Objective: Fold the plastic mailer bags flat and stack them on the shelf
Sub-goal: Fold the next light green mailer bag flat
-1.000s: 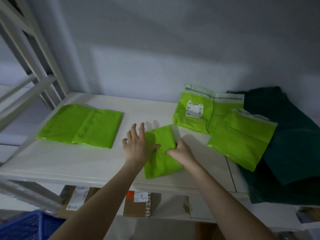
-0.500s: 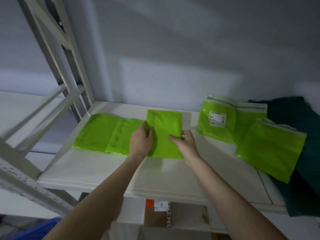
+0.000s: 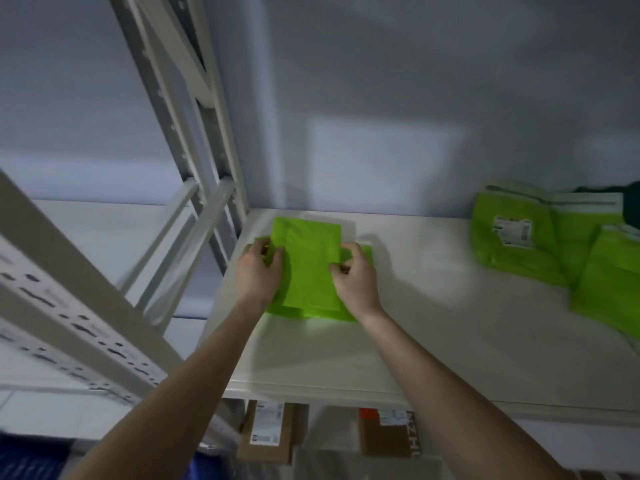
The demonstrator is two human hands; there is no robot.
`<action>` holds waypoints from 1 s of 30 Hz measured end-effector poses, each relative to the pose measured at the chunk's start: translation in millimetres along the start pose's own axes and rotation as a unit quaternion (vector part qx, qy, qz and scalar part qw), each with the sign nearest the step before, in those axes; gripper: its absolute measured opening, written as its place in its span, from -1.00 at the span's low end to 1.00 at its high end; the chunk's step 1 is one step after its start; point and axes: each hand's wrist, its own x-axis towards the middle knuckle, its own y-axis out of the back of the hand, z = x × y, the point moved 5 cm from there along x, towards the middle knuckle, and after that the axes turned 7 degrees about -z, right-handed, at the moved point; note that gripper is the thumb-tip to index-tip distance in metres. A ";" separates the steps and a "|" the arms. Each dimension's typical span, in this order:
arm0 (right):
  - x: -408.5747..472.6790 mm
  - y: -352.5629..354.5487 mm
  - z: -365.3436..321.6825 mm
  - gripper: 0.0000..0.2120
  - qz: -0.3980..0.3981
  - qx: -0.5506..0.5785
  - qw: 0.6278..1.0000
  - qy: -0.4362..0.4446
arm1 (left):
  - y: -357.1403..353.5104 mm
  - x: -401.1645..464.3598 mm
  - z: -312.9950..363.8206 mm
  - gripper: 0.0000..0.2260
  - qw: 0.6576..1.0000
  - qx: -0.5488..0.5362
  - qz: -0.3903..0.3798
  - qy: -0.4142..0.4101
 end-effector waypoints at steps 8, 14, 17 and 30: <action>4.7 -55.6 -8.7 -0.60 -0.048 -0.123 0.991 0.034 | 16.2 7.3 -34.4 -0.63 0.999 0.033 -0.033 -0.020; 5.3 -61.6 -6.8 -0.65 -0.019 -0.272 0.961 0.048 | 12.3 18.4 -49.0 -0.63 0.990 0.129 -0.063 -0.003; 1.8 -62.0 -3.6 -0.63 -0.020 -0.330 0.942 0.052 | 11.5 20.1 -51.8 -0.61 0.980 0.183 -0.077 0.006; 4.2 -47.1 -8.8 -0.57 -0.033 -0.305 0.951 0.028 | 17.2 21.3 -26.5 -0.54 0.987 0.154 -0.047 -0.014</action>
